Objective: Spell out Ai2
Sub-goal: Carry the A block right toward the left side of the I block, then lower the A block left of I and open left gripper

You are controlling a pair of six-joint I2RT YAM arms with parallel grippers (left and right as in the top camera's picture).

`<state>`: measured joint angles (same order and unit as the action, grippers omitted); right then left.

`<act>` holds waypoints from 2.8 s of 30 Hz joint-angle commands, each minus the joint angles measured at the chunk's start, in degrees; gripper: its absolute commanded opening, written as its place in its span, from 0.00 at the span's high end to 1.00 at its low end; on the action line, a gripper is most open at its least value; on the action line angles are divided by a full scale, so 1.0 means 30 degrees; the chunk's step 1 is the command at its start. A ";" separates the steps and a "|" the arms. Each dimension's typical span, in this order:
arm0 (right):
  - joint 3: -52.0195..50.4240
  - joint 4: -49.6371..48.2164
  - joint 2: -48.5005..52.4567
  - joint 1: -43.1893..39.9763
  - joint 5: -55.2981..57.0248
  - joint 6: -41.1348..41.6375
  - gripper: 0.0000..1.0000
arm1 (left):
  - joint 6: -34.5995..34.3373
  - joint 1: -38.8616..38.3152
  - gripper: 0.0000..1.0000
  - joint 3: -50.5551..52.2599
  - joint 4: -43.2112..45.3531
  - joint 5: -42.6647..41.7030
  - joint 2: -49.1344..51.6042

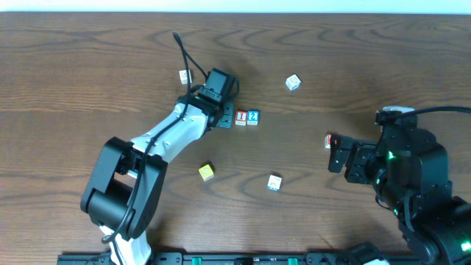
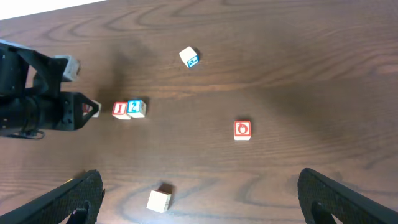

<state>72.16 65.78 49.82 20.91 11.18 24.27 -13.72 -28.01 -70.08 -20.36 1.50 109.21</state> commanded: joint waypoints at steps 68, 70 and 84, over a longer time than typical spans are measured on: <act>0.0073 0.0022 -0.0066 0.0044 0.0124 -0.0255 0.01 | -0.1654 -0.1100 0.91 -0.0015 0.1056 0.0699 0.0998; 0.0073 0.0022 -0.0066 0.0044 0.0124 -0.0248 0.01 | -0.1654 -0.1100 0.87 -0.0015 0.1042 0.0692 0.0998; 0.0073 0.0022 -0.0066 0.0044 0.0124 -0.0248 0.01 | -0.1654 -0.1100 0.72 -0.0015 0.1020 0.0692 0.0998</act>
<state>72.16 65.80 49.82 20.91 11.18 24.27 -19.46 -31.29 -70.08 -17.39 2.15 111.22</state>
